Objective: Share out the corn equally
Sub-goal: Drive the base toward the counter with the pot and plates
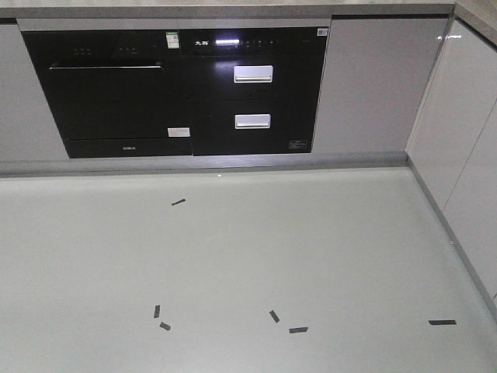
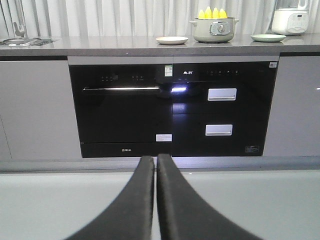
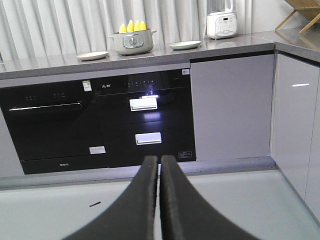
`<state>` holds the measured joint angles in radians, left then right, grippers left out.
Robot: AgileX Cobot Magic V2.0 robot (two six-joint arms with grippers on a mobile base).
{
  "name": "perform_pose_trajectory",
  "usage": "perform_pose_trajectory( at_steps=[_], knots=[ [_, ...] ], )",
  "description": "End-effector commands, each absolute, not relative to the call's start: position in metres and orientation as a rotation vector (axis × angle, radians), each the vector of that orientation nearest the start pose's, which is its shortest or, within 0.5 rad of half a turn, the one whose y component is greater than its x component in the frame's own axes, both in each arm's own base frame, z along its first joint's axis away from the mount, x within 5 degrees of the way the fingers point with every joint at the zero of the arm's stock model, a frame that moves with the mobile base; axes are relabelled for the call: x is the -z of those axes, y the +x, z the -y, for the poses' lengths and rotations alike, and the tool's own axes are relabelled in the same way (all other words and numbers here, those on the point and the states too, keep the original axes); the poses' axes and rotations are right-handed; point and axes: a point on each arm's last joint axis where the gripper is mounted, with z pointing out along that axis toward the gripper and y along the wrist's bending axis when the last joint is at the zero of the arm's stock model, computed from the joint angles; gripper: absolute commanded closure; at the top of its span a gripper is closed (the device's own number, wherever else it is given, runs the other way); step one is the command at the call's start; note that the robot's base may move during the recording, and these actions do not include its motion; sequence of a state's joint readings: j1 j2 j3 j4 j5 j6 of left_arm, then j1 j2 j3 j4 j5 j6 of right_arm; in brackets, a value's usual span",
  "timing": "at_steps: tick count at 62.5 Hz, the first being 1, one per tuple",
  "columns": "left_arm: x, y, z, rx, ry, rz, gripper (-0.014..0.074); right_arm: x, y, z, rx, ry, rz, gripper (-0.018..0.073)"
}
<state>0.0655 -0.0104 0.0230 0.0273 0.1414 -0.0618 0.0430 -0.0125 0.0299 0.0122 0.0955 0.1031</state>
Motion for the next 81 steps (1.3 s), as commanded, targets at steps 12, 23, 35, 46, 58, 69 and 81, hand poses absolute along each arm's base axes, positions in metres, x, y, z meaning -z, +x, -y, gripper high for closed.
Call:
perform_pose_trajectory(
  at_steps=[12,23,35,46,58,69,81],
  knots=[
    [-0.1956,0.0559,-0.0039,-0.02,-0.089,-1.564,0.0603,-0.1985,0.0569,-0.0022,-0.117,0.053,-1.532,0.0561],
    [-0.1956,0.0559,-0.0039,-0.02,-0.089,-1.564,0.0603,-0.1985,0.0569,-0.0022,-0.117,0.053,-1.532,0.0561],
    [-0.1956,0.0559,-0.0039,-0.02,-0.089,-1.564,0.0603,-0.1985,0.0569,-0.0022,-0.117,0.053,-1.532,0.0561],
    [-0.1956,0.0559,-0.0039,-0.02,-0.089,-1.564,0.0603,-0.1985,0.0569,-0.0022,-0.117,0.053,-1.532,0.0561],
    [-0.1956,0.0559,-0.0039,-0.02,-0.089,-1.564,0.0603,-0.1984,0.0569,-0.0022,-0.117,0.053,-1.533,0.0561],
    [-0.1956,0.0559,-0.0039,-0.02,-0.089,-1.564,0.0603,-0.1985,0.0569,-0.0022,-0.117,0.053,-1.532,0.0561],
    [-0.1956,0.0559,-0.0039,-0.02,-0.089,-1.564,0.0603,-0.1985,0.0569,-0.0022,-0.117,0.053,-1.532,0.0561]
  ],
)
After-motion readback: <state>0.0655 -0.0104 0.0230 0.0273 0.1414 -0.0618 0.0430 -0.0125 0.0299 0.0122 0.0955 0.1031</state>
